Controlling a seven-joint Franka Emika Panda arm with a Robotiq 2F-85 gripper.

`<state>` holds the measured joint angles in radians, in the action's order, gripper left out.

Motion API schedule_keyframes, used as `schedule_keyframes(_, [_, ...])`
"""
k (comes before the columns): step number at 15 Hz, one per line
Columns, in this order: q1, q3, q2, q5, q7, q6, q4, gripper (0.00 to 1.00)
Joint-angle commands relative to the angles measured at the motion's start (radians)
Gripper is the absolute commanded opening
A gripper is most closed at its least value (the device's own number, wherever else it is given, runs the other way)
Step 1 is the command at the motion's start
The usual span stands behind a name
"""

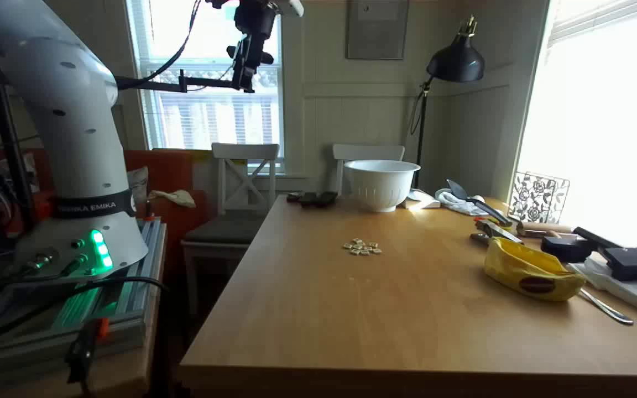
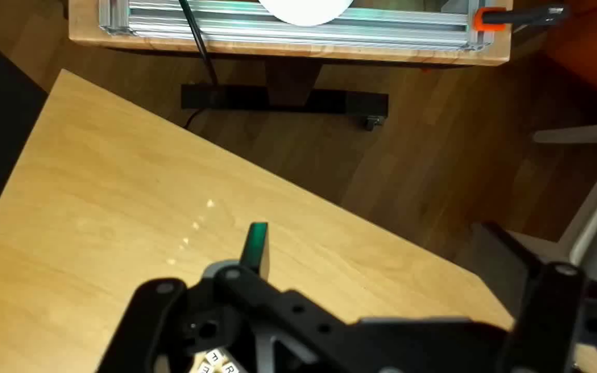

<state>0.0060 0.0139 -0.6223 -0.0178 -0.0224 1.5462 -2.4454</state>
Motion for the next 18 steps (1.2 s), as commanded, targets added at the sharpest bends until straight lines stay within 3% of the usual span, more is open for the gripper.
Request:
schedule_keyframes(1, [-0.002, -0.002, 0.001, -0.001, -0.001, -0.001, 0.001, 1.0])
schedule_keyframes(6, [-0.002, -0.002, 0.001, -0.001, -0.001, -0.001, 0.001, 1.0])
schedule_keyframes(10, [-0.026, 0.027, 0.124, -0.036, 0.036, 0.194, -0.009, 1.0])
schedule_keyframes(18, [0.004, -0.007, 0.559, -0.09, 0.07, 0.696, 0.06, 1.0])
